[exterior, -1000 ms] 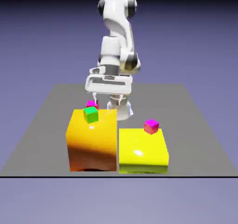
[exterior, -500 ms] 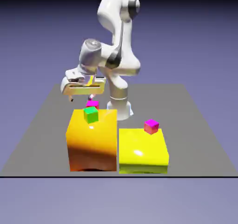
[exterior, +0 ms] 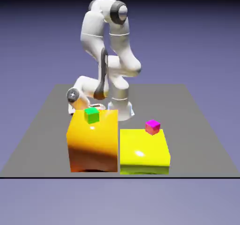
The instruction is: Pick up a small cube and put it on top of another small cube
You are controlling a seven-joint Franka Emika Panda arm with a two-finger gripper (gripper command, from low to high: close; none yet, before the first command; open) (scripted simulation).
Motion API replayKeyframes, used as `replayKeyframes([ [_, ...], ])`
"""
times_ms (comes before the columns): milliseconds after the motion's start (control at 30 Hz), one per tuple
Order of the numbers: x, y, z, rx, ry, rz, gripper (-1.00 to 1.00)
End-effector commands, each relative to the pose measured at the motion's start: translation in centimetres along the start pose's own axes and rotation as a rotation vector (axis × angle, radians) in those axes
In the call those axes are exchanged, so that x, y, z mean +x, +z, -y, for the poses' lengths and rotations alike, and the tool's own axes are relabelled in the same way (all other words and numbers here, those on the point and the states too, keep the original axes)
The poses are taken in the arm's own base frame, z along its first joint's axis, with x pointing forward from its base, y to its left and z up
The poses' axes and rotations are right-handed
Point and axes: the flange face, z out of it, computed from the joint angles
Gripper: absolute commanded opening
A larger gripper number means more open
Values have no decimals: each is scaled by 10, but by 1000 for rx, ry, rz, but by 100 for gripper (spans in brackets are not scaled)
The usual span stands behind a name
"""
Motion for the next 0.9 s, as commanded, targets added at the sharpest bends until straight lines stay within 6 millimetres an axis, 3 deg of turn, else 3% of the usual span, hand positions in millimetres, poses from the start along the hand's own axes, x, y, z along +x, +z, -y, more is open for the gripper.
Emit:
replayKeyframes([
  [0, -4, 3, 4, 21, 39, -22, 0],
  [100, -18, 10, 18, 79, 145, -87, 0],
  [267, -41, -40, 64, 247, 166, -325, 0],
  [433, -48, -56, 66, 319, 187, -387, 0],
  [867, -18, 4, 86, 319, 187, -387, 0],
])
